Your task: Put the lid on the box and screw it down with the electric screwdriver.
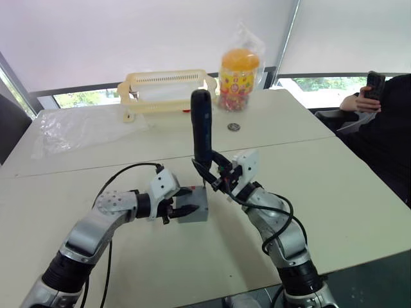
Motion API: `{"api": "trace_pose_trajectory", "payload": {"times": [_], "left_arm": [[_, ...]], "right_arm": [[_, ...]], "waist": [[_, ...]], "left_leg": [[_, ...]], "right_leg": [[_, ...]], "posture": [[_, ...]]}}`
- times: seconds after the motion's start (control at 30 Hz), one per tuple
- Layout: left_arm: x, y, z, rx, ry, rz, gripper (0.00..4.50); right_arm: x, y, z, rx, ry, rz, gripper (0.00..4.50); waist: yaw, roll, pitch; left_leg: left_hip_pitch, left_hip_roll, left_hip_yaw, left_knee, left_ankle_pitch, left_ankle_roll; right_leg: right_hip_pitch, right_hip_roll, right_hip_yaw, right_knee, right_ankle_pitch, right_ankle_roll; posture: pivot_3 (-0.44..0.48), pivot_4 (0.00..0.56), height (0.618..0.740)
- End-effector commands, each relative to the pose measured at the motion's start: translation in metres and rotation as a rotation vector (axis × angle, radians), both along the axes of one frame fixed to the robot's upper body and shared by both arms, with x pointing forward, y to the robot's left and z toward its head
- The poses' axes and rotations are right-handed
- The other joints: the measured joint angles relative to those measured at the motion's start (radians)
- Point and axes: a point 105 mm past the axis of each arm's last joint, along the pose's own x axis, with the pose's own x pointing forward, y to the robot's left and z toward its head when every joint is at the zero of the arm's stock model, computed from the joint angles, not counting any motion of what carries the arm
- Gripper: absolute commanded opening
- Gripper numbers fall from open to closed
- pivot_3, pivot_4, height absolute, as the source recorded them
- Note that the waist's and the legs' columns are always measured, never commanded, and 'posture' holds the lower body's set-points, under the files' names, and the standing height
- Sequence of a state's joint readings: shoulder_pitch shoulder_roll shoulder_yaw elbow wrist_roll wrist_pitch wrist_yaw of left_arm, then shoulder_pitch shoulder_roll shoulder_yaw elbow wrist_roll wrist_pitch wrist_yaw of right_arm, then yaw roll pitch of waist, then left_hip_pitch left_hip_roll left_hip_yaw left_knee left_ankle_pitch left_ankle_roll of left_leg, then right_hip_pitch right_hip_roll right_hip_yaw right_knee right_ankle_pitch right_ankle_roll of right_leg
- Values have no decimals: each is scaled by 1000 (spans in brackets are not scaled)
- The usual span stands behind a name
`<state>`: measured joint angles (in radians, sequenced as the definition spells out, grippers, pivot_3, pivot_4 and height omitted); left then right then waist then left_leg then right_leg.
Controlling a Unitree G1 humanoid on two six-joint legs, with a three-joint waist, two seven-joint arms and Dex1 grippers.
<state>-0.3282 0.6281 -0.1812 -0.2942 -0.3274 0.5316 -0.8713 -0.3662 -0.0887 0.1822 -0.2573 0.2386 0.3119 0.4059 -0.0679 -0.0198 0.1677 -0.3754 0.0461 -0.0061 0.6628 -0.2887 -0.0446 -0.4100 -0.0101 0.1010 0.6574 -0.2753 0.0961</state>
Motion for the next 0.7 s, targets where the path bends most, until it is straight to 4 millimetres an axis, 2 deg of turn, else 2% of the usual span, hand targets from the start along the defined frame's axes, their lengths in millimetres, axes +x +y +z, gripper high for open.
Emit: {"api": "trace_pose_trajectory", "payload": {"times": [0.03,0.37,0.7], "left_arm": [[1,2,-7,27,16,9,2569],[3,2,-7,28,14,7,2569],[2,4,-7,30,14,17,2569]], "right_arm": [[-13,-1,43,75,-114,31,1766],[-15,5,32,68,-73,67,1766],[-8,8,19,56,-58,56,1766]], "waist": [[0,0,0],[-1,0,0],[-1,0,1]], "left_leg": [[0,0,0,0,0,0],[0,0,0,-1,0,0],[0,0,0,-2,0,0]], "right_leg": [[0,0,0,0,0,0],[0,0,0,-2,0,0],[0,0,0,-3,0,0]], "posture": [[0,150,740],[0,150,740],[0,150,740]]}}
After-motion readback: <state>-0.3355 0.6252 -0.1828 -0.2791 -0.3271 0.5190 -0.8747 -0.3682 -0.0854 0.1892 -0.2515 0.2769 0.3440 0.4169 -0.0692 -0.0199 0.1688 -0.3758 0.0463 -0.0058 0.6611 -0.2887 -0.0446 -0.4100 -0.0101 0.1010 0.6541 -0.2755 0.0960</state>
